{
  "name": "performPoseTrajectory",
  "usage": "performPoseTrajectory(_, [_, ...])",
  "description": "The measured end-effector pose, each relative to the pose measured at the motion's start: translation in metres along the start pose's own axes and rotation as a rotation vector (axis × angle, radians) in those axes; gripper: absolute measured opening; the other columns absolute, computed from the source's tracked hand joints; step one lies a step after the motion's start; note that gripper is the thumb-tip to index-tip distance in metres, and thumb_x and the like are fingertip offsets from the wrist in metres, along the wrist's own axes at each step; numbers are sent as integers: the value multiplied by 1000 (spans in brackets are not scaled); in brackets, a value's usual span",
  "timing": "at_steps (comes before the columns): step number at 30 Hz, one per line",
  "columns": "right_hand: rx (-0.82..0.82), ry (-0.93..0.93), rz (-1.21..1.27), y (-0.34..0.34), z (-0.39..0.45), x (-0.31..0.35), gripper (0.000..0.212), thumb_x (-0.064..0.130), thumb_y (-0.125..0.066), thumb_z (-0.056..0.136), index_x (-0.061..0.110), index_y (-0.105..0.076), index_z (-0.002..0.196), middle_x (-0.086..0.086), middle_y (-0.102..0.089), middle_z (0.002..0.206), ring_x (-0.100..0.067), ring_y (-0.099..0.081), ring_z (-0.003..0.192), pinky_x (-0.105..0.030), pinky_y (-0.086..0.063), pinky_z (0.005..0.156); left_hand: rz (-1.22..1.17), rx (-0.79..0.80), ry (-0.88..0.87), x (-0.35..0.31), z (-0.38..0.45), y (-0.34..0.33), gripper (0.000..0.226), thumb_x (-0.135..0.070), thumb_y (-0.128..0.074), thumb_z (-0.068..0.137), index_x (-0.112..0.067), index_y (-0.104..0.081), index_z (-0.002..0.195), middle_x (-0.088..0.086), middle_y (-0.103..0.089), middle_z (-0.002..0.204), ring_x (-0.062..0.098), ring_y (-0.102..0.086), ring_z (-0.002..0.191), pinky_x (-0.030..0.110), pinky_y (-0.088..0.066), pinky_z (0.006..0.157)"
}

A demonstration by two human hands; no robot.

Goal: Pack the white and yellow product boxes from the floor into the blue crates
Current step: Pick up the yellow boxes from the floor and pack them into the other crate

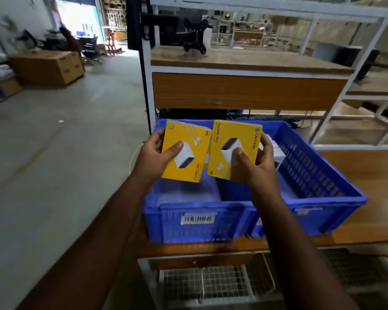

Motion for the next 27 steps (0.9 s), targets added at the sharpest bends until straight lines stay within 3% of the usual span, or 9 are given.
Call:
performPoseTrajectory(3, [-16,-16,-29,7,51,-14,66,25,-71,97,38,-35,151,5,-65,132,-13,-67,114,-49,-57,99,411,73,-91,3,57,-10,57,-25,-77,89,-19,-57,141,3,-71,121,17,-69,109,34,-55,94])
performPoseTrajectory(6, [4,-27,-80,5,91,-33,68,20,-69,98,29,-35,156,1,-61,141,-10,-64,119,-35,-54,101,1013,125,-134,26,97,-23,60,-41,-76,78,-17,-65,132,11,-65,107,27,-64,103,40,-53,85])
performPoseTrajectory(8, [58,-29,-167,-5,106,-53,65,13,-68,98,23,-37,155,0,-59,140,-11,-64,116,-23,-53,95,1215,177,-60,53,106,-32,55,-42,-78,75,-12,-67,120,11,-64,111,31,-62,106,44,-54,82])
performPoseTrajectory(10, [134,-81,-236,-19,111,-77,54,6,-66,97,15,-43,145,-4,-63,129,-9,-66,102,-18,-55,84,1304,246,28,86,109,-38,53,-36,-81,78,-12,-66,123,11,-64,122,32,-62,113,43,-56,83])
performPoseTrajectory(14, [263,-194,-466,-36,119,-117,44,16,-75,87,16,-49,123,-9,-67,117,-30,-66,104,-43,-56,88,1463,330,83,137,122,-42,49,-29,-81,80,-22,-66,126,8,-66,127,31,-62,117,37,-52,87])
performPoseTrajectory(20, [455,-216,-776,-50,134,-130,52,21,-72,90,8,-43,131,-21,-60,132,-40,-60,118,-37,-45,82,1544,338,36,174,154,-41,30,-31,-72,87,-20,-67,113,11,-61,115,36,-64,107,45,-56,83])
performPoseTrajectory(24, [454,-260,-828,-54,153,-135,53,17,-70,91,3,-39,132,-25,-61,128,-44,-60,115,-35,-39,77,1506,279,-15,181,165,-41,27,-39,-55,94,-16,-66,104,0,-56,92,33,-61,99,41,-51,80])
performPoseTrajectory(25, [442,-275,-828,-54,159,-136,51,17,-69,91,3,-39,131,-25,-60,127,-44,-60,115,-35,-38,76,1493,278,-25,184,166,-40,28,-39,-54,93,-16,-67,104,0,-56,93,34,-60,102,42,-51,82])
performPoseTrajectory(27, [409,-314,-816,-57,169,-140,49,15,-67,92,2,-39,130,-24,-59,127,-43,-59,116,-36,-39,77,1545,293,-34,191,169,-39,36,-38,-58,89,-17,-65,118,7,-55,121,36,-54,120,47,-52,92])
Point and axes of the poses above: each hand's wrist, its own z-axis towards the middle knuckle, its own y-axis out of the back of the hand, x = y × z, the point moved 5 cm from there along z, towards the middle knuckle
